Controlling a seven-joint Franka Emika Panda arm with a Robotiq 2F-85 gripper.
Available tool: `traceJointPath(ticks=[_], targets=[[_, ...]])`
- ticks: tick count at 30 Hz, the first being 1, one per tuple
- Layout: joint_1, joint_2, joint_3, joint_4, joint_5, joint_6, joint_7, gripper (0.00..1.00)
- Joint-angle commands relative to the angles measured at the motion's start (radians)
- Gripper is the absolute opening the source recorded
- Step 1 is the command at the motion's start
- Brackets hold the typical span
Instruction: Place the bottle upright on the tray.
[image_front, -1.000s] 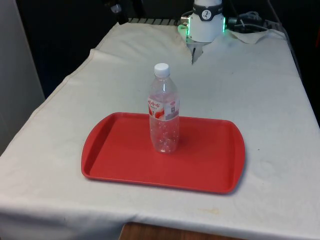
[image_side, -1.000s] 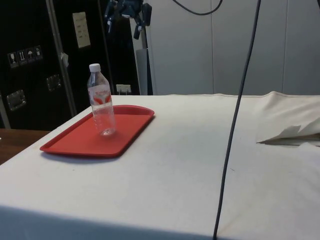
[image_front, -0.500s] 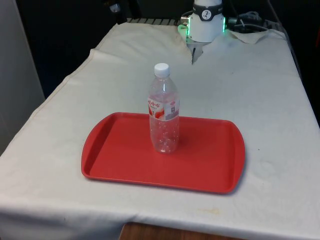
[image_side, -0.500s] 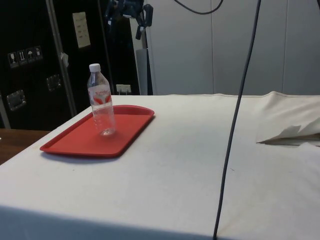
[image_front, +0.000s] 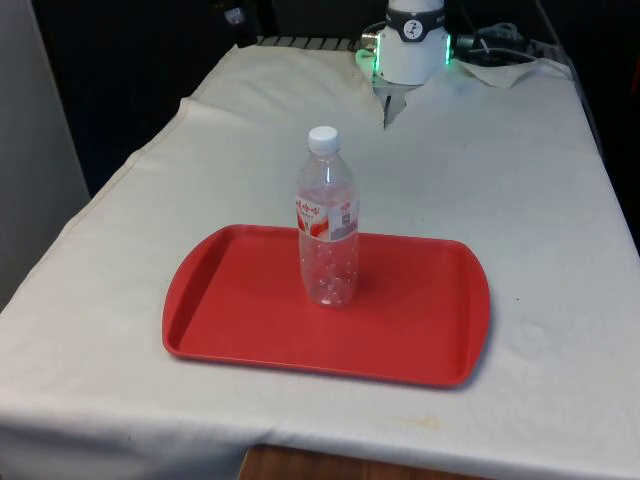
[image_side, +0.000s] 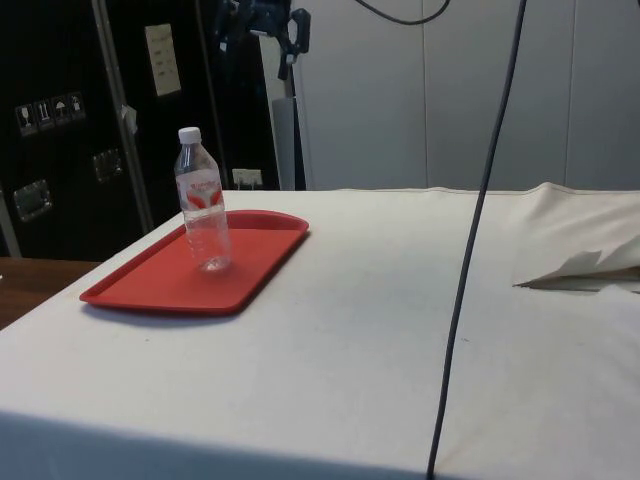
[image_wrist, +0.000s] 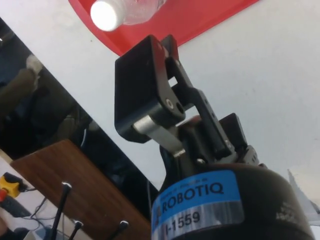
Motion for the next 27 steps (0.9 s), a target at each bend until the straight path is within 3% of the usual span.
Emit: traceJointPath(ticks=[1, 7, 8, 9, 17, 18, 19, 26, 27], targets=[[0.007, -0.010, -0.002, -0.014, -0.020, 0.028, -0.001, 1.00], [0.007, -0.023, 0.005, -0.029, -0.056, 0.038, -0.004, 1.00], [0.000, -0.016, 0.009, -0.019, -0.043, 0.013, -0.005, 1.00], [0.007, -0.025, 0.007, -0.032, -0.062, 0.040, -0.005, 1.00], [0.006, -0.055, 0.020, -0.060, -0.126, 0.051, -0.007, 1.00], [0.000, -0.045, 0.022, -0.047, -0.108, 0.025, -0.008, 1.00], [0.006, -0.058, 0.021, -0.062, -0.132, 0.052, -0.008, 1.00], [0.006, -0.083, 0.029, -0.084, -0.183, 0.056, -0.009, 1.00], [0.000, -0.074, 0.031, -0.072, -0.167, 0.029, -0.011, 1.00]])
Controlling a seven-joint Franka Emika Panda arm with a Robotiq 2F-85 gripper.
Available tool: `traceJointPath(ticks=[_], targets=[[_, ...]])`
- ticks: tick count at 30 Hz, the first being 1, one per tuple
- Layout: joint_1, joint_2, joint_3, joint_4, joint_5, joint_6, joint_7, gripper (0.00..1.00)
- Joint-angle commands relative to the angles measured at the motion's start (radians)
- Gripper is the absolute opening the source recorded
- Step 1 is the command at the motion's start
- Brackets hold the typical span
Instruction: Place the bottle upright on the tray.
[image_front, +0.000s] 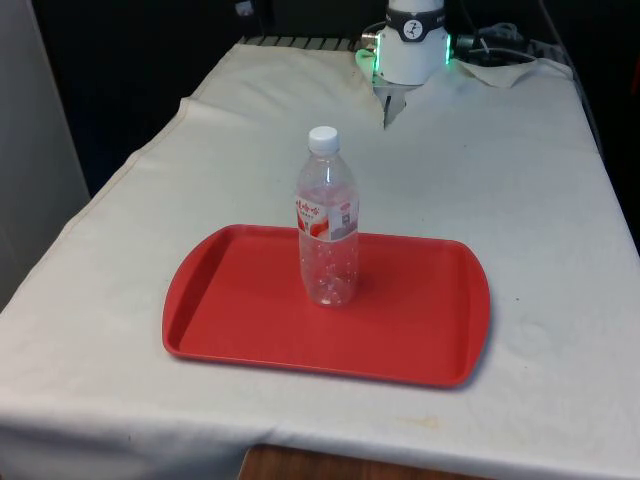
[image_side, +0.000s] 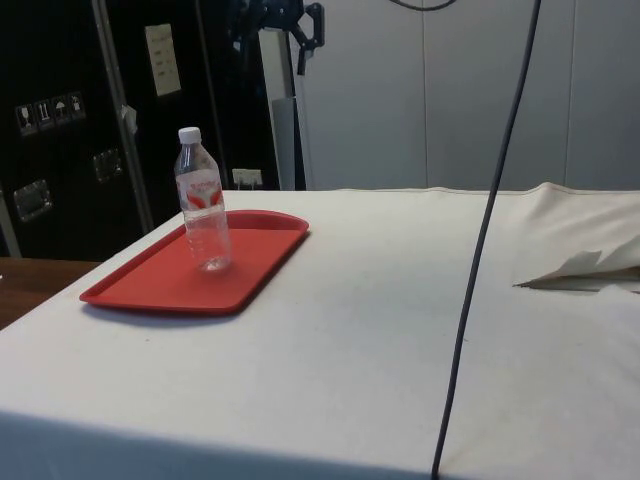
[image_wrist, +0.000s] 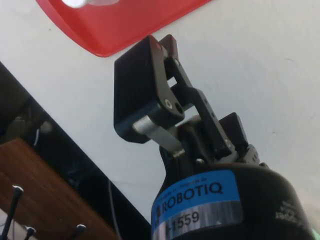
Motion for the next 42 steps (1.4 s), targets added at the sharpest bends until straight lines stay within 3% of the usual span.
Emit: traceJointPath(ticks=[1, 8, 9, 10, 16, 17, 18, 24, 27, 28, 34, 36, 37, 42], targets=[[0.005, -0.012, -0.001, -0.015, -0.023, 0.028, 0.002, 1.00], [0.005, -0.037, 0.009, -0.039, -0.073, 0.036, 0.001, 1.00], [0.000, -0.029, 0.011, -0.029, -0.058, 0.012, -0.001, 1.00], [0.005, -0.040, 0.010, -0.042, -0.080, 0.037, 0.002, 1.00], [0.004, -0.062, 0.018, -0.062, -0.123, 0.044, 0.002, 1.00], [0.000, -0.055, 0.020, -0.053, -0.108, 0.019, -0.001, 1.00], [0.004, -0.065, 0.019, -0.065, -0.130, 0.045, 0.003, 1.00], [0.005, -0.089, 0.030, -0.088, -0.172, 0.053, 0.007, 1.00], [0.000, -0.086, 0.034, -0.084, -0.161, 0.032, -0.001, 1.00], [0.005, -0.102, 0.037, -0.102, -0.186, 0.062, 0.010, 1.00], [0.005, -0.135, 0.061, -0.138, -0.221, 0.084, 0.032, 1.00], [-0.001, -0.133, 0.065, -0.135, -0.204, 0.063, 0.020, 1.00], [0.004, -0.147, 0.074, -0.151, -0.234, 0.095, 0.047, 1.00], [0.004, -0.164, 0.097, -0.168, -0.255, 0.106, 0.072, 1.00]])
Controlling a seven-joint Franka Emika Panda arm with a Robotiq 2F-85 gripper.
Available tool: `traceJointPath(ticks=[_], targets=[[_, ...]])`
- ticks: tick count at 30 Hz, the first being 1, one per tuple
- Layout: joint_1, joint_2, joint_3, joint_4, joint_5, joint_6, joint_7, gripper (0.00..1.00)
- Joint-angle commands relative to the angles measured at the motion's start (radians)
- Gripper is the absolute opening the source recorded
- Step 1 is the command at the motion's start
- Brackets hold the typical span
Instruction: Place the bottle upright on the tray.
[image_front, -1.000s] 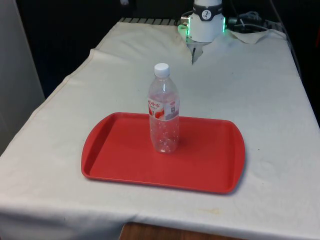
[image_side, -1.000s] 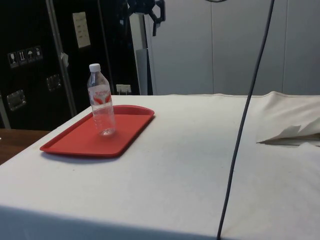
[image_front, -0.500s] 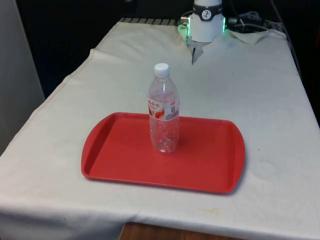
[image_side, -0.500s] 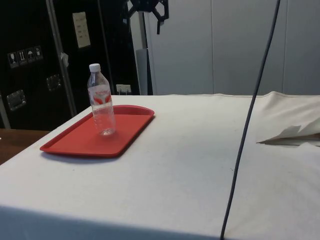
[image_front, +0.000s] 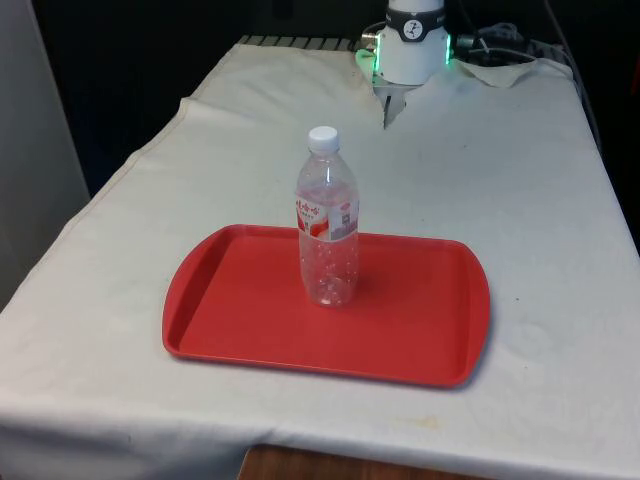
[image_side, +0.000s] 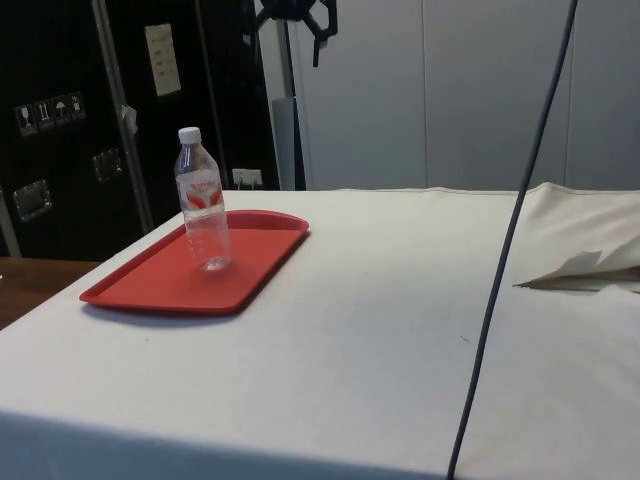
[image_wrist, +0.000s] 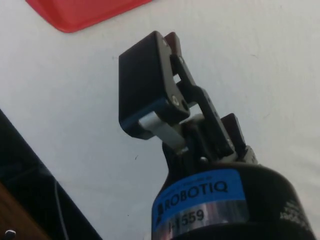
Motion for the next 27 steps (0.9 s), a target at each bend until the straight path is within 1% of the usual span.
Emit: traceJointPath(ticks=[1, 2, 4, 8, 9, 10, 11, 15, 17, 18, 19, 24, 26, 27], targets=[[-0.001, -0.002, 0.005, -0.002, -0.003, 0.002, 0.004, 1.00], [0.004, -0.011, 0.010, -0.014, -0.026, 0.026, 0.025, 1.00], [0.005, -0.019, 0.025, -0.020, -0.036, 0.029, 0.041, 1.00], [0.004, -0.029, 0.046, -0.028, -0.053, 0.029, 0.065, 1.00], [0.003, -0.034, 0.056, -0.032, -0.061, 0.029, 0.075, 1.00], [0.000, -0.028, 0.057, -0.026, -0.042, 0.010, 0.062, 1.00], [0.003, -0.037, 0.061, -0.035, -0.065, 0.030, 0.081, 1.00], [0.002, -0.050, 0.080, -0.048, -0.080, 0.031, 0.102, 1.00], [0.001, -0.052, 0.083, -0.051, -0.083, 0.032, 0.105, 1.00], [0.000, -0.045, 0.084, -0.042, -0.064, 0.011, 0.092, 1.00], [0.000, -0.061, 0.087, -0.060, -0.085, 0.033, 0.107, 1.00], [0.000, -0.080, 0.091, -0.081, -0.079, 0.034, 0.103, 1.00], [-0.001, -0.080, 0.091, -0.081, -0.076, 0.030, 0.101, 1.00], [-0.001, -0.079, 0.090, -0.078, -0.066, 0.014, 0.095, 1.00]])
